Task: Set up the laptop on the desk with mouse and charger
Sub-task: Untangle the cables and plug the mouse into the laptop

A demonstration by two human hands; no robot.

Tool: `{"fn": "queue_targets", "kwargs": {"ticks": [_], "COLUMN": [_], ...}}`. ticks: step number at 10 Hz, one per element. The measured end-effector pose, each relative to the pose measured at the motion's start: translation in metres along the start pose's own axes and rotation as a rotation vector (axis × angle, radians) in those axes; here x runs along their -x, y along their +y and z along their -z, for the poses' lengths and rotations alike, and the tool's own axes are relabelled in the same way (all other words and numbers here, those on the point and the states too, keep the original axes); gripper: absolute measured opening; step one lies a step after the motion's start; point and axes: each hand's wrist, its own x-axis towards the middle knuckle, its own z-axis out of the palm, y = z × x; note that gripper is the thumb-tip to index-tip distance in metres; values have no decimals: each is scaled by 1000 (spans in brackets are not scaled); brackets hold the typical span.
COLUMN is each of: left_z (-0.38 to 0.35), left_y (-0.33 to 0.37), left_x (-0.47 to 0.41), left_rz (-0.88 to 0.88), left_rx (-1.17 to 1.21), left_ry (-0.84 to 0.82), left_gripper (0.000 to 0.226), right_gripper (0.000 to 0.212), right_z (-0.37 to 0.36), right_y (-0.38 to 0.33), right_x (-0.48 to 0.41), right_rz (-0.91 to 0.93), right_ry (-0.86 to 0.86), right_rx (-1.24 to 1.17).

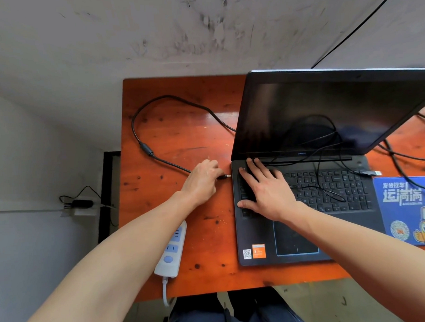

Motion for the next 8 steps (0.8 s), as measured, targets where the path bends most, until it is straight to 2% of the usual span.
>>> {"fn": "queue_targets", "kwargs": {"ticks": [4,5,6,8], "left_z": [-1,1,3,4], "left_y": [-1,-9,-22,-19], "left_x": [-13,-13,-12,-16], "left_rz": [-8,14,31,-85], "left_rx": [17,-74,-114,-168], "left_ry": [12,49,82,22], "left_gripper": [37,23,27,20], "right_gripper": [93,95,98,97], "right_z": [1,3,3,1], "right_y": [-1,-1,-1,0], "right_x": [1,0,1,0], "right_rz": [1,-2,-6,2], "right_ry": [-5,-4,3,10], "right_rx": [-2,-10,-20,-13]}}
